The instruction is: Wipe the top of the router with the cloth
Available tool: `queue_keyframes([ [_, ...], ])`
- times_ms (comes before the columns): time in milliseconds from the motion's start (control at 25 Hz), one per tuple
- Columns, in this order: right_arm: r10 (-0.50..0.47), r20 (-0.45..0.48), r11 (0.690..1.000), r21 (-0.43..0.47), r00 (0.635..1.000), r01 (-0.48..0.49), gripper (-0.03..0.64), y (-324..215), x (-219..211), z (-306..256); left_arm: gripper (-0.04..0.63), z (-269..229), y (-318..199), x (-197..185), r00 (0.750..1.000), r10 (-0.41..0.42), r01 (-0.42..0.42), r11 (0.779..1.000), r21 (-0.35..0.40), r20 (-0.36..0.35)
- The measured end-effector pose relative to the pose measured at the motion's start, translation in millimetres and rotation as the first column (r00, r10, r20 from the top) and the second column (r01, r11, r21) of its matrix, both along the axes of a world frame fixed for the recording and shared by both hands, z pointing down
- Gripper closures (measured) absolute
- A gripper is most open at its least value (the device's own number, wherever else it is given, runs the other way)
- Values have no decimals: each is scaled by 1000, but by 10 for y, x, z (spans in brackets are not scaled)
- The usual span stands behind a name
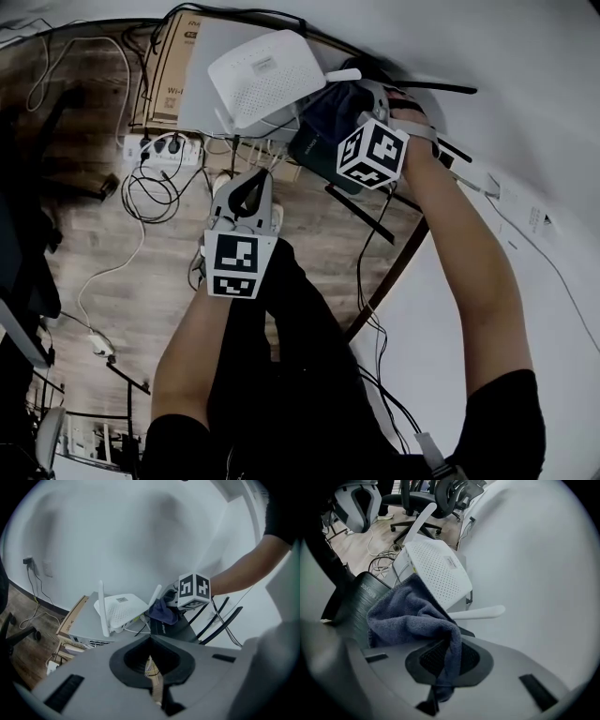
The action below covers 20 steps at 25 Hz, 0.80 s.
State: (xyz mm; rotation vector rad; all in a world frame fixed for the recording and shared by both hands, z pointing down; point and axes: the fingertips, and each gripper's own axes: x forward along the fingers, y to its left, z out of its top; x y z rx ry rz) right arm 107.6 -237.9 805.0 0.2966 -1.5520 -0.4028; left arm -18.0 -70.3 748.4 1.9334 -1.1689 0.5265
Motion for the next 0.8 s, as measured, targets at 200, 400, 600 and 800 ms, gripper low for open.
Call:
queue_keyframes([
  [200, 49, 19, 997, -67, 999, -47, 601, 140, -44, -4, 601, -22, -12, 51, 1000, 5, -5, 1000, 5, -3],
  [400, 67, 41, 989, -132, 997, -61, 601, 288, -98, -11, 601, -17, 11, 96, 1000, 12, -12, 1000, 4, -1],
  [600, 125, 68, 965, -239, 990, -106, 601, 512, -156, -35, 601, -5, 67, 155, 1000, 23, -23, 1000, -2, -1],
  [800, 144, 55, 944, -306, 988, -120, 600, 734, -205, -50, 601, -14, 104, 185, 999, 35, -35, 999, -8, 7],
])
